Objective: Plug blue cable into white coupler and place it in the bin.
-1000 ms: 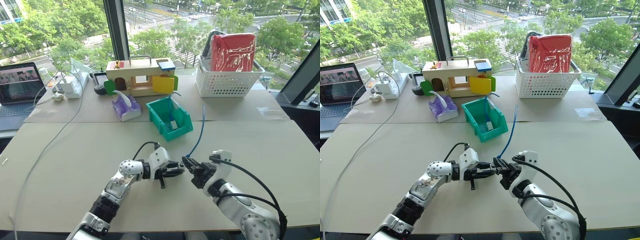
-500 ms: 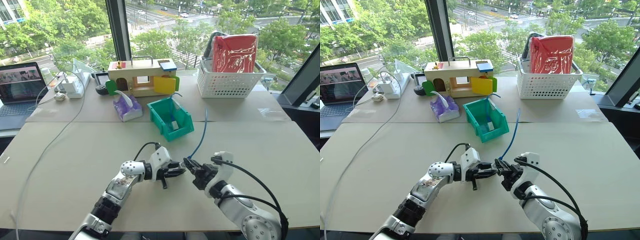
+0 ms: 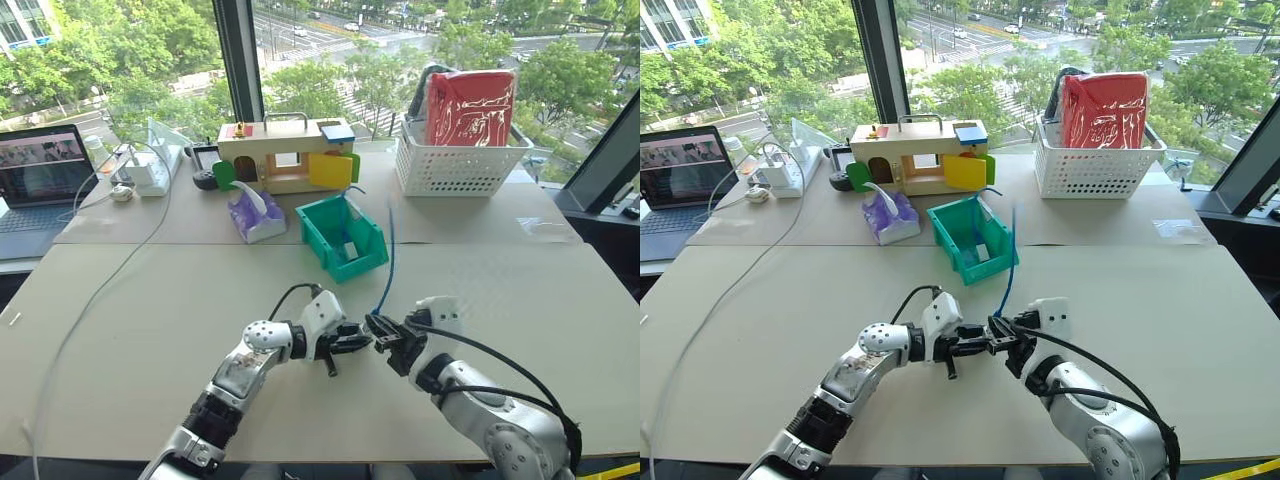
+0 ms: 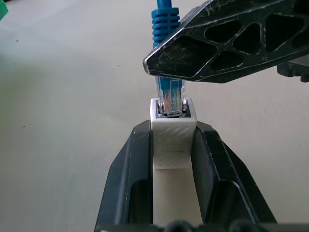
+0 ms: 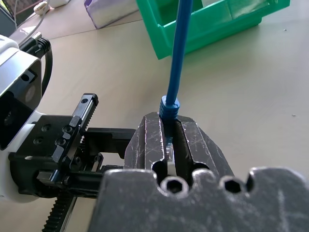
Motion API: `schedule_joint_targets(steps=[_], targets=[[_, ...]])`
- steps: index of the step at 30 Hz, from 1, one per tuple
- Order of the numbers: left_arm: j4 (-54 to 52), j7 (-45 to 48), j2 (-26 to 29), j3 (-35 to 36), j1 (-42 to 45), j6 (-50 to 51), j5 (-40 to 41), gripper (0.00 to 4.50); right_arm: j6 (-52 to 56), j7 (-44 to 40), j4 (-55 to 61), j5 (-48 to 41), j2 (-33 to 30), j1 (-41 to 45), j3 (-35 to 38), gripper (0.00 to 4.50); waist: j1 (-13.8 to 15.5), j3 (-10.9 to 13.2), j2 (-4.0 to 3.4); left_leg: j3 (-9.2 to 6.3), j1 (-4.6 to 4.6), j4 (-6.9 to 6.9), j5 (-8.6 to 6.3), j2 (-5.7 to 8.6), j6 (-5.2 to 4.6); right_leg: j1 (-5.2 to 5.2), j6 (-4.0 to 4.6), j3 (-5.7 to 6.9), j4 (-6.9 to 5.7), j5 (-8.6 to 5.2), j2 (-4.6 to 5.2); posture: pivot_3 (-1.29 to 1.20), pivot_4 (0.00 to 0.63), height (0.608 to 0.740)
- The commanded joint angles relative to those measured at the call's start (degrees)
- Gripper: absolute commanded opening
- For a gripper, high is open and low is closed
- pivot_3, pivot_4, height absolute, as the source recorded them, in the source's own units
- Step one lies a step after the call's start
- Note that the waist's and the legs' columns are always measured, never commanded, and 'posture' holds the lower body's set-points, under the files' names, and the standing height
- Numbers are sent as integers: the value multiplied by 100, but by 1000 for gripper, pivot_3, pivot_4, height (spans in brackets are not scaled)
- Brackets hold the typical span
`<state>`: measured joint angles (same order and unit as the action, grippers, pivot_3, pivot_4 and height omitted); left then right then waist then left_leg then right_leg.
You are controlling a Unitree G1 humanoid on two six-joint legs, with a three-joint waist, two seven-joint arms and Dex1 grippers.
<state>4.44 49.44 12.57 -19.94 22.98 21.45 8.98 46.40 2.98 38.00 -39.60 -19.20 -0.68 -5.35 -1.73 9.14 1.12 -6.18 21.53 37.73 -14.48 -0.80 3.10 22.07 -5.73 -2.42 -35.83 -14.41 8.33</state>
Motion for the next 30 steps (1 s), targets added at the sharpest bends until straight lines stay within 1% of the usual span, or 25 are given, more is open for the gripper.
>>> schedule_joint_targets(steps=[1, 5, 10, 16, 23, 30], targets=[[1, -284, -12, -29, 59, 587, -99, 620, 220, -28, -124, 242, -26, -108, -95, 0, 18, -1, 2, 0, 0, 0, 0, 0, 0, 0, 0, 0, 0, 0, 0, 0, 150, 740], [-155, -383, -85, 17, 117, 884, -26, 620, 255, -34, -199, 161, 176, -266, 69, 0, 49, -1, 3, 0, 0, 0, 0, 0, 0, 0, 0, 0, 0, 0, 0, 0, 150, 740], [-244, -455, -87, 18, 98, 1006, -45, 620, 394, -2, -459, -139, 556, -412, 459, 0, 71, -2, 3, 0, 1, 0, 0, 0, 0, 0, 0, 0, 2, 0, 0, 0, 150, 740], [-342, -541, -59, 5, 87, 1112, -79, 620, 726, 70, -437, -110, 504, -402, 484, 0, 73, -4, 6, 0, 0, 0, 0, 0, 0, -1, 1, 0, 3, 0, 0, 0, 150, 740], [-498, -656, 133, -312, 226, 1205, -403, 620, 894, 60, -534, -41, 493, -345, 423, 0, 75, -12, 16, 0, -1, -1, 0, 0, 0, -1, 0, 0, 4, 0, 0, 0, 150, 740], [-607, -786, 125, -391, 277, 1385, -447, 620, 1018, 53, -547, -18, 463, -323, 412, 0, 75, -26, 28, 0, -7, -4, 0, 0, 1, -5, -1, 0, 4, -1, 0, 0, 150, 740]])
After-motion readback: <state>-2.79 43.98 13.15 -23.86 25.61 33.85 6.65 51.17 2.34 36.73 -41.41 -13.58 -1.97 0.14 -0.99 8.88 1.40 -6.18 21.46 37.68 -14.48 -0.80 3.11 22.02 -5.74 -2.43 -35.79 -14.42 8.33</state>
